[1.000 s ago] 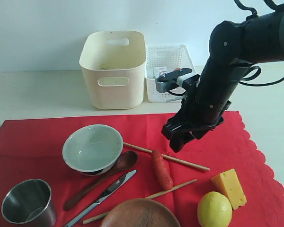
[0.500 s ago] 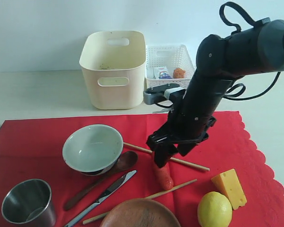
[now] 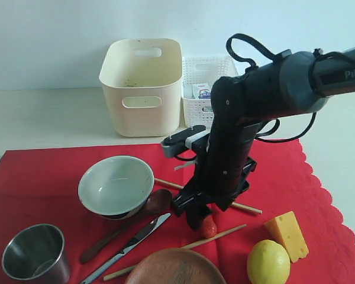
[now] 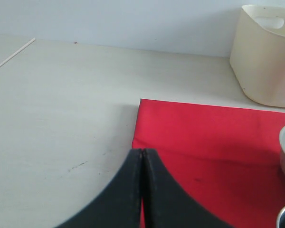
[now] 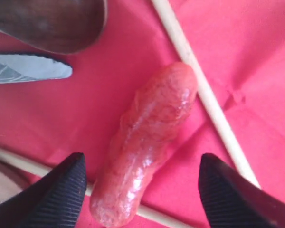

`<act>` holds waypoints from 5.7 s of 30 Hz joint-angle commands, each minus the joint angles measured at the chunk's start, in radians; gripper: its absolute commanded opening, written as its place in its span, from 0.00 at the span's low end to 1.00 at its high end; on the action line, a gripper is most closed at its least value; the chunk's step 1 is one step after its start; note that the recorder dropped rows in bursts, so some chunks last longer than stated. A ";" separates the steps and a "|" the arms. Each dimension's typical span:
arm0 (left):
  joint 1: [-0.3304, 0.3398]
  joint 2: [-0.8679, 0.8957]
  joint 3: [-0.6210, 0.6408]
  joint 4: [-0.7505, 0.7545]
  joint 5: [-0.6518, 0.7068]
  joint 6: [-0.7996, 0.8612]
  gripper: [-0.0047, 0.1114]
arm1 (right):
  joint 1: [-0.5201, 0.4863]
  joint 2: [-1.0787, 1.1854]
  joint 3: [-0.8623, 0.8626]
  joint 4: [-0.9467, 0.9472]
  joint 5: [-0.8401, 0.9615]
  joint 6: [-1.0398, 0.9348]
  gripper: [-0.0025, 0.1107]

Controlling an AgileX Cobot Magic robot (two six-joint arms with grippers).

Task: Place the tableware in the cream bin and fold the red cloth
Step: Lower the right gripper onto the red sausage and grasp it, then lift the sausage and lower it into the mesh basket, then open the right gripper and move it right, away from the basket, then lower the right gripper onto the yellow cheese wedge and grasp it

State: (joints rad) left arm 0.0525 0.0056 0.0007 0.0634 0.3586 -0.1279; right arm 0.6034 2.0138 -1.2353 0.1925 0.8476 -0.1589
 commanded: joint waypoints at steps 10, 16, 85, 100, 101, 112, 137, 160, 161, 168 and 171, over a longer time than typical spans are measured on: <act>-0.005 -0.006 -0.001 0.006 -0.006 0.000 0.05 | 0.002 0.023 -0.058 -0.009 0.045 0.006 0.02; -0.005 -0.006 -0.001 0.006 -0.006 0.000 0.05 | 0.002 -0.044 -0.114 -0.085 0.111 0.004 0.02; -0.005 -0.006 -0.001 0.006 -0.006 0.000 0.05 | -0.358 0.440 -1.144 -0.019 0.157 -0.103 0.66; -0.005 -0.006 -0.001 0.006 -0.006 0.000 0.05 | -0.358 0.218 -1.107 -0.081 0.373 0.003 0.66; -0.005 -0.006 -0.001 0.006 -0.006 0.000 0.05 | -0.358 0.198 -1.088 -0.081 0.373 0.008 0.66; -0.005 -0.006 -0.001 0.006 -0.006 0.000 0.05 | -0.358 -0.025 -0.745 -0.081 0.373 0.008 0.66; -0.005 -0.006 -0.001 0.006 -0.006 0.000 0.05 | -0.358 -0.530 0.046 -0.056 0.096 0.007 0.66; -0.005 -0.006 -0.001 0.006 -0.006 0.000 0.05 | -0.358 -0.532 0.343 0.148 -0.087 -0.266 0.66; -0.005 -0.006 -0.001 0.006 -0.006 0.000 0.05 | -0.358 -0.532 0.345 0.148 -0.090 -0.266 0.66; -0.005 -0.006 -0.001 0.006 -0.006 0.000 0.05 | -0.358 -0.469 0.352 0.148 -0.086 -0.285 0.66; -0.005 -0.006 -0.001 0.006 -0.006 0.000 0.05 | -0.358 -0.420 0.352 0.144 -0.061 -0.285 0.66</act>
State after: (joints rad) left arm 0.0525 0.0056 0.0007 0.0634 0.3586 -0.1279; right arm 0.2506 1.5558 -0.8897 0.3408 0.7735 -0.4315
